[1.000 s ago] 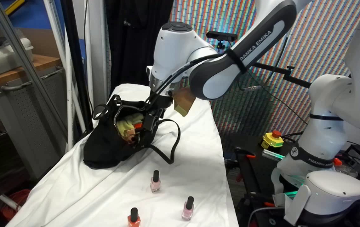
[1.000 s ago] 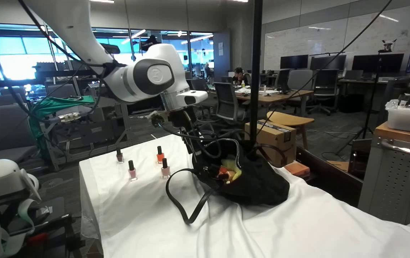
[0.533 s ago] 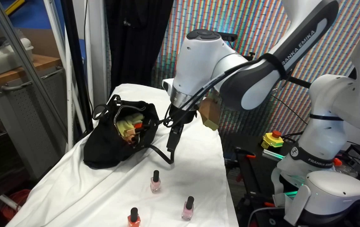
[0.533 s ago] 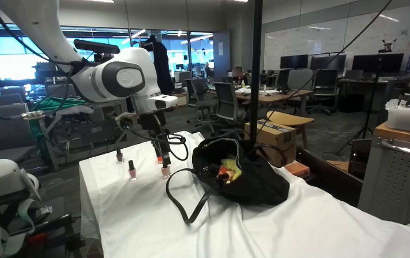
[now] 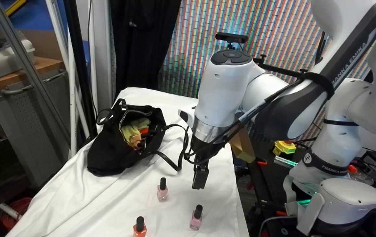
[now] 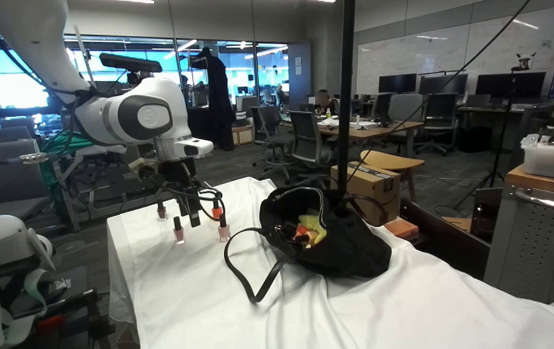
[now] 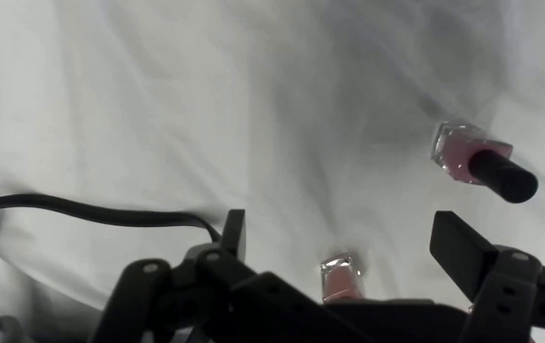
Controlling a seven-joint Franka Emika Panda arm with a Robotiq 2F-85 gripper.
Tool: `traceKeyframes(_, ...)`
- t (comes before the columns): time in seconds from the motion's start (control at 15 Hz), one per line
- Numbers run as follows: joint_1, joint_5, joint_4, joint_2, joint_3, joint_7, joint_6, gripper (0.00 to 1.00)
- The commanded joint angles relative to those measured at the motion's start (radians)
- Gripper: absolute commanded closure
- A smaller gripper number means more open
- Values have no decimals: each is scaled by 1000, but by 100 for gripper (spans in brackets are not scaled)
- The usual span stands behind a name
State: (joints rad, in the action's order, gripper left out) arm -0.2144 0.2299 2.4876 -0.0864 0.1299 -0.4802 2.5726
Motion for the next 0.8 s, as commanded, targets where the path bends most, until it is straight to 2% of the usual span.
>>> traceKeyframes(0.0,-20,-44,4,7,35,9,-2,0)
traceKeyframes(0.73,-76,-106,-20,-40,103,21,11,0)
